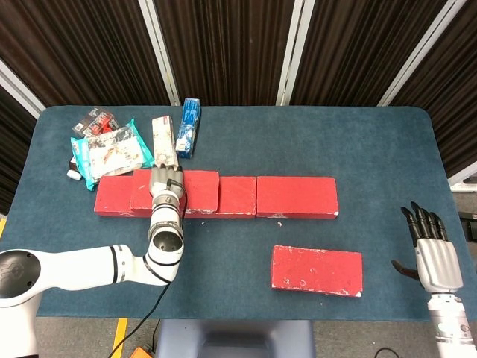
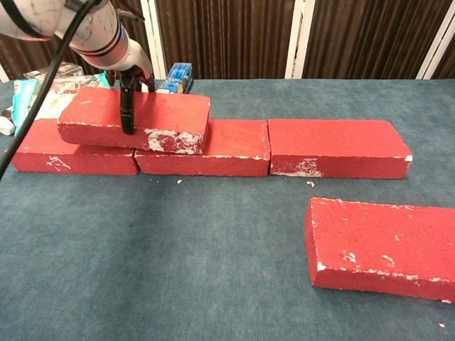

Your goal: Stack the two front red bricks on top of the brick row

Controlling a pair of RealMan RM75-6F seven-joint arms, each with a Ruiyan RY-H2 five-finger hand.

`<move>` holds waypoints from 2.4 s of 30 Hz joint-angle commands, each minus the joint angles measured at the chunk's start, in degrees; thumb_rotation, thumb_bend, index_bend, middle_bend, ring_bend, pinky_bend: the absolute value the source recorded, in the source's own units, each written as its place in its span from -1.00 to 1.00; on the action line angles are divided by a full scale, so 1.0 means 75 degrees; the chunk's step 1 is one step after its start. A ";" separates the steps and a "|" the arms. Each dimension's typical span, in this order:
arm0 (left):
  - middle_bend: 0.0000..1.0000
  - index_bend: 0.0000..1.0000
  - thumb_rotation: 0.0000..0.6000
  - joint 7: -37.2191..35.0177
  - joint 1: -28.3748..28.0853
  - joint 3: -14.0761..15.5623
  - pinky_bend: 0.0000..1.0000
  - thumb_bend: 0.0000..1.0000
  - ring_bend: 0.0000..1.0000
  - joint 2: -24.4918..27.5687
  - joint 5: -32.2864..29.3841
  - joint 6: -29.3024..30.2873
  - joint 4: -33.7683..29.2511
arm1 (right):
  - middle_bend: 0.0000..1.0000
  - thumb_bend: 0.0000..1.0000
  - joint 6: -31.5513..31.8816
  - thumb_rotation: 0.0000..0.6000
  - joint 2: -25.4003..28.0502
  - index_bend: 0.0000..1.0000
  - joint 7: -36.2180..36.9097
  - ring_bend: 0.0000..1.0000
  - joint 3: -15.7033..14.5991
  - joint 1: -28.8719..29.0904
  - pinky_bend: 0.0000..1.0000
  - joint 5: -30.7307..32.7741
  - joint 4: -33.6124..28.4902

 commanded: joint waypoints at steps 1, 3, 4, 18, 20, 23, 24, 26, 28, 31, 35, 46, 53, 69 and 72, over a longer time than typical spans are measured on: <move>-0.83 -1.00 1.00 0.0028 0.0034 0.0041 -0.82 -0.54 -1.00 -0.0059 0.0036 -0.0067 0.0086 | -1.00 -1.00 -0.0002 1.00 -0.0010 -1.00 -0.0020 -1.00 -0.0002 0.0002 -1.00 0.0002 -0.0005; -0.84 -1.00 1.00 0.0029 0.0055 0.0042 -0.82 -0.54 -1.00 -0.0097 0.0047 -0.0120 0.0142 | -1.00 -1.00 -0.0018 1.00 -0.0017 -1.00 -0.0042 -1.00 -0.0006 0.0007 -1.00 0.0011 -0.0011; -0.84 -1.00 1.00 0.0035 0.0061 0.0041 -0.82 -0.54 -1.00 -0.0108 0.0043 -0.0131 0.0158 | -1.00 -1.00 -0.0017 1.00 -0.0018 -1.00 -0.0043 -1.00 -0.0003 0.0007 -1.00 0.0015 -0.0017; -0.89 -1.00 1.00 0.0086 0.0110 -0.0024 -0.82 -0.54 -1.00 -0.0155 0.0104 -0.0151 0.0249 | -1.00 -1.00 -0.0076 1.00 -0.0046 -1.00 -0.0138 -1.00 -0.0008 0.0027 -1.00 0.0080 -0.0046; -0.91 -1.00 1.00 0.0085 0.0123 -0.0034 -0.82 -0.54 -1.00 -0.0160 0.0099 -0.0160 0.0269 | -1.00 -1.00 -0.0083 1.00 -0.0049 -1.00 -0.0147 -1.00 -0.0008 0.0029 -1.00 0.0087 -0.0048; -0.92 -1.00 1.00 0.0092 0.0137 -0.0074 -0.82 -0.54 -1.00 -0.0173 0.0032 -0.0164 0.0316 | -1.00 -1.00 -0.0097 1.00 -0.0060 -1.00 -0.0168 -1.00 -0.0003 0.0037 -1.00 0.0109 -0.0044; -0.93 -1.00 1.00 0.0095 0.0140 -0.0081 -0.82 -0.54 -1.00 -0.0178 0.0031 -0.0170 0.0332 | -1.00 -1.00 -0.0107 1.00 -0.0060 -1.00 -0.0173 -1.00 -0.0005 0.0039 -1.00 0.0116 -0.0048; -0.94 -1.00 1.00 0.0143 0.0134 -0.0060 -0.82 -0.54 -1.00 -0.0200 0.0038 -0.0159 0.0360 | -1.00 -1.00 -0.0109 1.00 -0.0054 -1.00 -0.0169 -1.00 -0.0004 0.0038 -1.00 0.0124 -0.0060; -0.95 -1.00 1.00 0.0157 0.0141 -0.0066 -0.82 -0.54 -1.00 -0.0222 0.0026 -0.0160 0.0355 | -1.00 -1.00 -0.0090 1.00 -0.0062 -1.00 -0.0173 -1.00 0.0007 0.0034 -1.00 0.0131 -0.0058; -0.96 -1.00 1.00 0.0159 0.0144 -0.0083 -0.82 -0.54 -1.00 -0.0257 0.0021 -0.0155 0.0360 | -1.00 -1.00 -0.0104 1.00 -0.0064 -1.00 -0.0181 -1.00 0.0003 0.0038 -1.00 0.0142 -0.0064; -0.97 -1.00 1.00 0.0179 0.0132 -0.0110 -0.83 -0.54 -1.00 -0.0305 0.0003 -0.0127 0.0370 | -1.00 -1.00 -0.0099 1.00 -0.0066 -1.00 -0.0185 -1.00 0.0011 0.0038 -1.00 0.0154 -0.0066; -1.00 -1.00 1.00 0.0231 0.0139 -0.0124 -0.83 -0.55 -1.00 -0.0418 0.0079 -0.0100 0.0482 | -1.00 -1.00 -0.0109 1.00 -0.0055 -1.00 -0.0194 -1.00 -0.0004 0.0034 -1.00 0.0157 -0.0093; -1.00 -1.00 1.00 0.0317 0.0107 -0.0163 -0.83 -0.55 -1.00 -0.0443 0.0096 -0.0043 0.0529 | -1.00 -1.00 -0.0152 1.00 -0.0066 -1.00 -0.0250 -1.00 -0.0009 0.0050 -1.00 0.0190 -0.0110; -1.00 -1.00 1.00 0.0480 0.0117 -0.0115 -0.83 -0.54 -1.00 -0.0490 0.0211 -0.0102 0.0567 | -1.00 -1.00 -0.0179 1.00 -0.0097 -1.00 -0.0289 -1.00 -0.0009 0.0066 -1.00 0.0225 -0.0113; -1.00 -1.00 1.00 0.0490 0.0128 -0.0123 -0.83 -0.54 -1.00 -0.0498 0.0185 -0.0077 0.0590 | -1.00 -1.00 -0.0196 1.00 -0.0095 -1.00 -0.0303 -1.00 -0.0009 0.0070 -1.00 0.0246 -0.0126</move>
